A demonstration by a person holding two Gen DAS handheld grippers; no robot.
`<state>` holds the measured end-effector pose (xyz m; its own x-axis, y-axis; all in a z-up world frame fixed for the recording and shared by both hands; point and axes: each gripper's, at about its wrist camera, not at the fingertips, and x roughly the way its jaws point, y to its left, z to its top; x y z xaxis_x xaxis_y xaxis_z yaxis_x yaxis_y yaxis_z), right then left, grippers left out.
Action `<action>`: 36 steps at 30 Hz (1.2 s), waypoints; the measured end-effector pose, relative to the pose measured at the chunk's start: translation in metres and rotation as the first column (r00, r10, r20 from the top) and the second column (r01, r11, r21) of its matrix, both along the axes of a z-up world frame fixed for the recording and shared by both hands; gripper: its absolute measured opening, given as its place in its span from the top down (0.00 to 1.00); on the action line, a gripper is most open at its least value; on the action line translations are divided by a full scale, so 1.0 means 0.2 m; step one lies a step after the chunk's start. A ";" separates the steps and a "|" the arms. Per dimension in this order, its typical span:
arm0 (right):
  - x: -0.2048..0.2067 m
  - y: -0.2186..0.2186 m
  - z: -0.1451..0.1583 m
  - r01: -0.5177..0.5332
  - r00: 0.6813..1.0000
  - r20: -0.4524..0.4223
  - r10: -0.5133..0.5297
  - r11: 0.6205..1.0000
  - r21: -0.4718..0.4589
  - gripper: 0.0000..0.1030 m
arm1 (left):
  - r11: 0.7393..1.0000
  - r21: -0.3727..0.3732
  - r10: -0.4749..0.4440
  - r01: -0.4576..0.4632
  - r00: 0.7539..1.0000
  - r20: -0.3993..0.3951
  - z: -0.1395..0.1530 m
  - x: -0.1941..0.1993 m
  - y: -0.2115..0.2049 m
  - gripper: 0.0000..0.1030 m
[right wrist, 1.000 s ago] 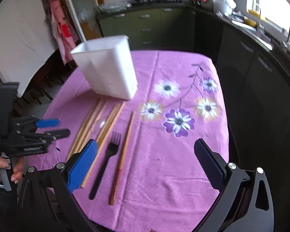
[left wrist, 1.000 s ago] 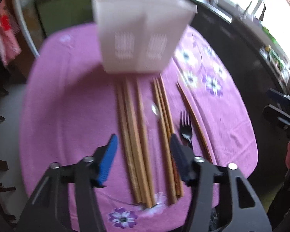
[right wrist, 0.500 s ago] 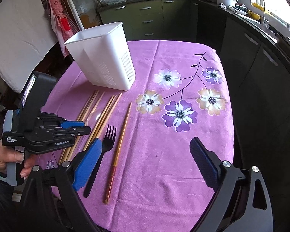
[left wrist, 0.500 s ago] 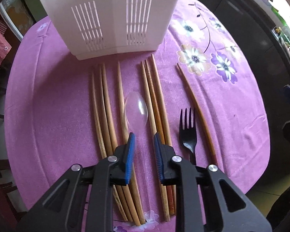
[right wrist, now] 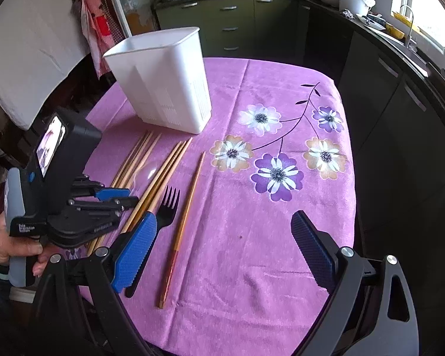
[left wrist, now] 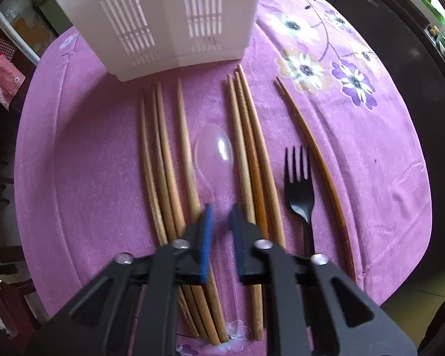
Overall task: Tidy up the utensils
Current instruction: 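Grasp the black fork with the right tool while the left tool grasps the clear spoon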
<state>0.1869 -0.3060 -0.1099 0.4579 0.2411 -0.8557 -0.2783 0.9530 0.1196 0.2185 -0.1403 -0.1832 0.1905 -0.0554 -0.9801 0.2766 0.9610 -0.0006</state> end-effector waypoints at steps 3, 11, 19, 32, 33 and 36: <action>0.00 0.04 -0.02 -0.018 0.999 -0.032 0.018 1.000 -0.006 0.22 | 1.000 -0.020 0.006 -0.006 1.000 0.005 0.00 0.02 0.02 0.92; 0.00 0.19 -0.11 -0.068 0.985 -0.154 0.074 0.997 0.045 0.58 | 0.990 -0.139 0.044 -0.024 0.988 0.145 0.17 -0.02 0.18 0.92; 0.07 0.39 -0.30 -0.073 0.955 -0.286 0.079 0.997 0.030 0.76 | 0.975 -0.221 0.091 -0.015 0.936 0.341 0.45 -0.16 0.27 0.92; 0.12 0.55 -0.49 -0.030 0.926 -0.378 0.007 0.998 -0.055 0.86 | 0.973 -0.228 0.079 0.029 0.887 0.454 0.56 -0.32 0.29 0.92; 0.12 0.56 -0.49 -0.029 0.927 -0.375 0.003 0.997 -0.065 0.86 | 0.972 -0.231 0.083 0.029 0.883 0.462 0.57 -0.33 0.29 0.92; 0.11 0.61 -0.50 -0.032 0.935 -0.355 0.000 0.996 -0.083 0.87 | 0.966 -0.256 0.098 0.037 0.863 0.496 0.64 -0.33 0.31 0.92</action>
